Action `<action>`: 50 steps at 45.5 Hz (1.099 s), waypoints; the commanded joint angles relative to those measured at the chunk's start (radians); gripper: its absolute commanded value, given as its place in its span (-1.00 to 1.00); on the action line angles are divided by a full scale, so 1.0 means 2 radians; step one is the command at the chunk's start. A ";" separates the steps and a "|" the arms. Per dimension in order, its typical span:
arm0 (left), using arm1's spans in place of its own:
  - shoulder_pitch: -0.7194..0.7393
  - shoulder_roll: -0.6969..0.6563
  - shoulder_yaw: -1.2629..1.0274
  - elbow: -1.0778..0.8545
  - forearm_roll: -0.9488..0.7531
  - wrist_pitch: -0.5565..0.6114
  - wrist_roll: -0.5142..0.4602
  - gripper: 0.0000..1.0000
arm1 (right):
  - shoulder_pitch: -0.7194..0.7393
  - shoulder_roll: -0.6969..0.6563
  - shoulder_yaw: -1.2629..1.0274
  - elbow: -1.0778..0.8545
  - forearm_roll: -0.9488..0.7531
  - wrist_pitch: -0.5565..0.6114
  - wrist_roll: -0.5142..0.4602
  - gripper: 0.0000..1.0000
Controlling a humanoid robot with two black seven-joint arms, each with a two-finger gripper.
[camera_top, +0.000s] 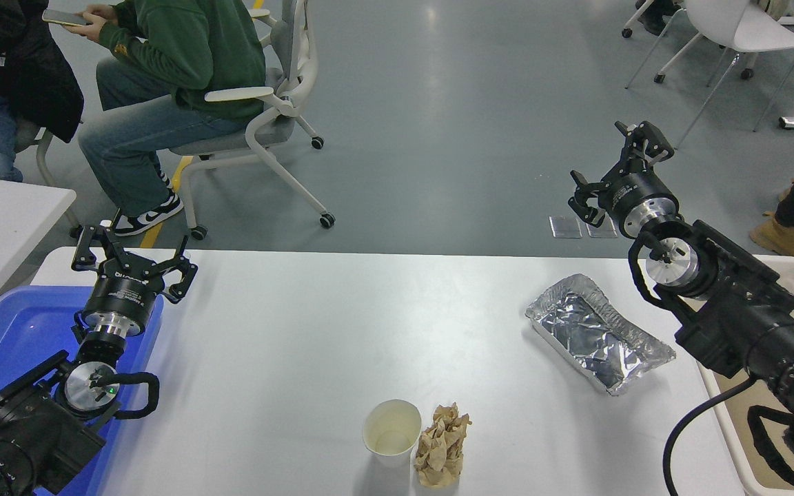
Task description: Clean the table surface
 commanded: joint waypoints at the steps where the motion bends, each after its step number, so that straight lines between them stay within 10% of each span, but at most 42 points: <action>1: 0.000 0.000 0.000 0.000 0.000 0.000 0.001 1.00 | -0.004 0.001 -0.002 0.004 0.000 -0.002 0.000 1.00; 50: 0.000 0.000 0.000 0.000 0.000 0.000 0.000 1.00 | 0.024 -0.028 -0.051 0.008 -0.031 -0.005 0.001 1.00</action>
